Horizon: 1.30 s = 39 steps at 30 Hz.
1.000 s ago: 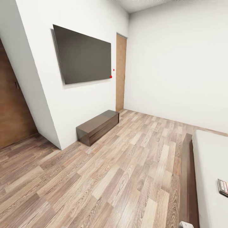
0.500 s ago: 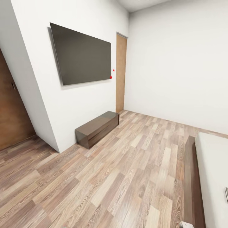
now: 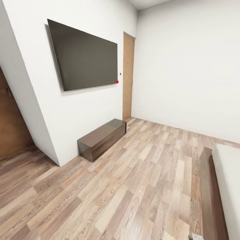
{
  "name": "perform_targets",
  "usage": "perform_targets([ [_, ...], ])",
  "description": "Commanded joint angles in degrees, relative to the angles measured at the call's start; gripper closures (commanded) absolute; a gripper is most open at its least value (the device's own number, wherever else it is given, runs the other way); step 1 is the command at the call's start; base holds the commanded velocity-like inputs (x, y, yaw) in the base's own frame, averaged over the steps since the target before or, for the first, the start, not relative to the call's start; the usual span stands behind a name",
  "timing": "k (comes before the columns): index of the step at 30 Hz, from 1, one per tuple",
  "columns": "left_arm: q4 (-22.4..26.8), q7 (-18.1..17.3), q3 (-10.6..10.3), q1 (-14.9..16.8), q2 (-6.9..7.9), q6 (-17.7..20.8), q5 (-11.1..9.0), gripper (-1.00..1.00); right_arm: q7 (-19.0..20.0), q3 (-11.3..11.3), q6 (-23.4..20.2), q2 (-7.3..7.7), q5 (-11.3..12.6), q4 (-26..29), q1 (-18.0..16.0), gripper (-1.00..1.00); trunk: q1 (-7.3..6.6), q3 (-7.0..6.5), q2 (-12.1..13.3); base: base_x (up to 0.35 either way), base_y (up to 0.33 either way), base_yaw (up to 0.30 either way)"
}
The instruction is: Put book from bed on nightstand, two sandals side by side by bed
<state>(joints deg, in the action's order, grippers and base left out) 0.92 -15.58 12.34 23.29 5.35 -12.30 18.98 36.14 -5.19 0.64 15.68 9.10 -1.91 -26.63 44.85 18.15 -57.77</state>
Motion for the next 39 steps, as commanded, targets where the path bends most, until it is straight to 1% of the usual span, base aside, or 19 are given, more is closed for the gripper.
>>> perform_targets([
  [1, -0.04, -0.16, 0.49, 0.04, 0.02, -0.18, 0.53, -1.0, 0.25, -0.43, 0.07, 0.03, 0.04, -0.2, -0.09, -1.0, 0.04, 0.07, -0.04, 0.334, 0.084, -0.09],
  [6, -0.04, -0.16, 0.49, 0.06, 0.02, -0.18, 0.47, -1.0, 0.25, -0.43, 0.07, 0.01, 0.04, -0.2, -0.09, -1.0, 0.04, 0.07, -0.04, 0.334, 0.092, -0.19],
  [10, -0.04, -0.16, 0.49, 0.07, 0.02, -0.18, 0.51, -1.0, 0.25, -0.43, 0.07, 0.03, 0.04, -0.2, -0.09, -1.0, 0.04, 0.07, -0.04, 0.334, 0.108, -0.078],
  [29, -0.04, -0.16, 0.47, 0.02, -0.1, -0.18, 0.53, -1.0, 0.09, -0.43, 0.07, -0.02, 0.04, -0.2, -0.09, -1.0, 0.04, 0.07, -0.04, 0.334, 0.119, -0.004],
  [39, -0.04, -0.16, 0.49, 0.0, -0.25, -0.18, 0.53, -1.0, 0.0, -0.43, 0.07, -0.03, 0.04, -0.2, -0.09, -1.0, 0.04, 0.07, -0.04, 0.334, 0.018, 0.0],
])
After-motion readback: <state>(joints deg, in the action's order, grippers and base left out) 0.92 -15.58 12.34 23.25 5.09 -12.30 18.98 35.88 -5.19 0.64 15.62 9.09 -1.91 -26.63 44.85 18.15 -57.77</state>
